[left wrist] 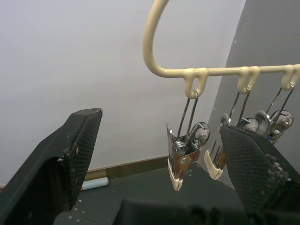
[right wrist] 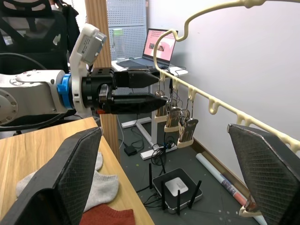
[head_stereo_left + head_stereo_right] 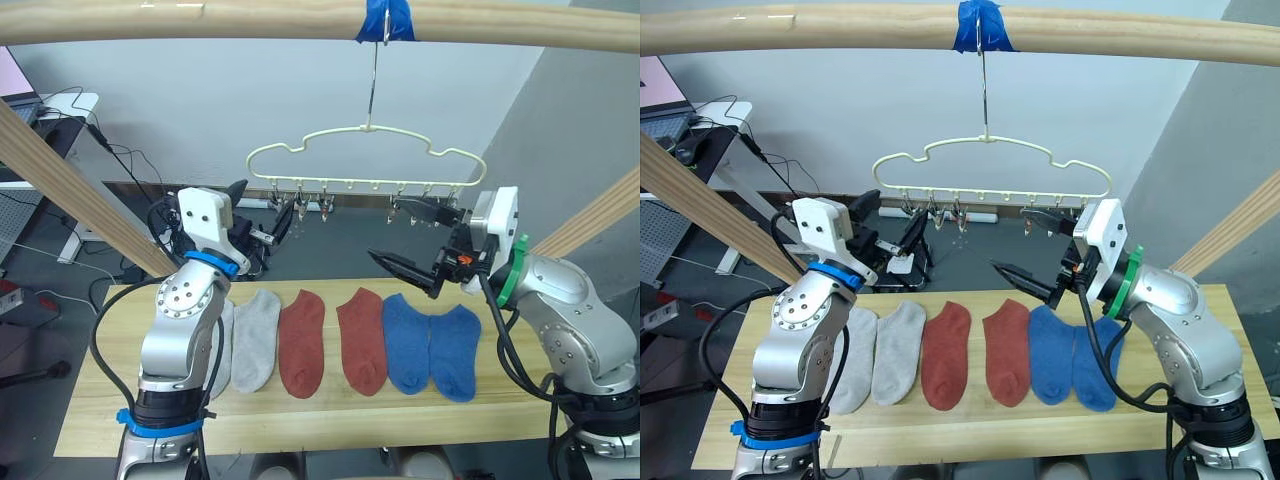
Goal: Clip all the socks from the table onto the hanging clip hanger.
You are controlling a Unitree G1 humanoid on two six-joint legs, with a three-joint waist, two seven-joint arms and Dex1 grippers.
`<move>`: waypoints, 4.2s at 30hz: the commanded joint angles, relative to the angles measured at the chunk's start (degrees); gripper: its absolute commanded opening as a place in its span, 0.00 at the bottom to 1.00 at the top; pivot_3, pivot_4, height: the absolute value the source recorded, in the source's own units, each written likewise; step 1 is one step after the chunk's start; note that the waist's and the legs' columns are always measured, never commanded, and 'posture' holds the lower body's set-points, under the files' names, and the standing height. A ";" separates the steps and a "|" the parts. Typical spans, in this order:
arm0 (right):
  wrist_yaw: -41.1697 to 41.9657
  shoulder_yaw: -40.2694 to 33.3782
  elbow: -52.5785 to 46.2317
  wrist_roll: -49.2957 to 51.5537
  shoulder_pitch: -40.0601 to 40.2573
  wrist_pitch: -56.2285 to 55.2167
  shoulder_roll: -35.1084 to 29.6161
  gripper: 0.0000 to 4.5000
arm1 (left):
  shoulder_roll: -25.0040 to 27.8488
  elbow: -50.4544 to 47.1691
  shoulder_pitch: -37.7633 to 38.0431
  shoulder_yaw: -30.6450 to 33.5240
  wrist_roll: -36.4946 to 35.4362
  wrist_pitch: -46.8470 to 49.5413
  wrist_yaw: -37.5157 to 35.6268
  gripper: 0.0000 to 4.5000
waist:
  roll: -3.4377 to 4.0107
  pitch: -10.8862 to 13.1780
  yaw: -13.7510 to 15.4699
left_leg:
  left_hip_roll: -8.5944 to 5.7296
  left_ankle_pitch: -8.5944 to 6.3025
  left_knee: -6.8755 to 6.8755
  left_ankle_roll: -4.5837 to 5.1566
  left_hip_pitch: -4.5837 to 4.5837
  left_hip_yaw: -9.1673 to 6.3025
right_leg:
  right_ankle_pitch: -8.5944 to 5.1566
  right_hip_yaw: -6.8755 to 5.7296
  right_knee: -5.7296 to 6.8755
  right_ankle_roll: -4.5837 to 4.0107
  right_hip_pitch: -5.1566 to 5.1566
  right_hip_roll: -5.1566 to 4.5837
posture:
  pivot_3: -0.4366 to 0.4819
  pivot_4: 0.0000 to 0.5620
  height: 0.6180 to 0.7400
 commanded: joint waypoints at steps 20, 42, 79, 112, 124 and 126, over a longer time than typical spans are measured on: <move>-0.47 -0.06 -1.64 0.55 -1.01 -0.46 0.29 1.00 | -1.48 2.09 -1.51 0.40 1.23 -3.64 1.22 0.67 | 0.00 0.00 -0.15 | 0.00 0.00 0.00 0.00 0.00 0.00 | 0.00 0.00 0.00 0.00 0.00 0.00 | 0.36 0.46 1.00; -1.08 -0.02 -1.14 0.40 -2.10 -0.25 0.15 1.00 | -1.83 2.65 -2.31 0.10 0.98 -4.27 0.63 0.33 | 0.00 0.00 -0.24 | 0.00 0.00 0.00 -0.01 0.00 0.00 | 0.00 0.00 0.00 0.00 -0.01 0.00 | 0.36 0.46 1.00; -8.03 0.20 32.16 -22.71 16.93 -0.33 -7.95 1.00 | 7.35 -5.53 -1.29 2.75 -8.38 13.90 -5.21 0.00 | -0.03 0.04 -1.09 | -0.01 -0.05 -0.01 0.15 0.06 0.13 | 0.00 0.17 0.06 0.00 0.00 0.03 | 0.40 0.50 1.00; 13.03 -3.20 11.03 -4.91 15.59 7.34 -14.39 0.00 | 9.80 -1.20 -7.40 14.09 -33.77 42.75 -5.45 0.00 | 0.17 0.28 -1.24 | 0.01 -0.10 0.00 0.26 0.20 0.09 | 0.03 0.20 0.13 0.04 0.13 0.10 | 0.41 0.52 1.00; 1.29 4.56 1.82 11.49 -1.39 29.83 -0.37 0.00 | 9.54 7.91 -16.47 24.03 -57.85 61.93 4.34 0.00 | 0.03 0.48 -1.09 | -0.01 0.04 0.02 0.00 -0.06 -0.05 | 0.04 0.05 0.05 0.06 -0.13 0.04 | 0.40 0.50 1.00; 0.77 6.54 2.85 10.18 -2.74 29.32 1.12 0.00 | 8.75 8.51 -16.85 24.79 -60.58 61.71 7.14 0.00 | 0.03 0.47 -0.97 | -0.02 0.05 0.02 -0.03 -0.15 -0.02 | 0.04 0.08 0.04 0.06 -0.25 0.02 | 0.41 0.50 1.00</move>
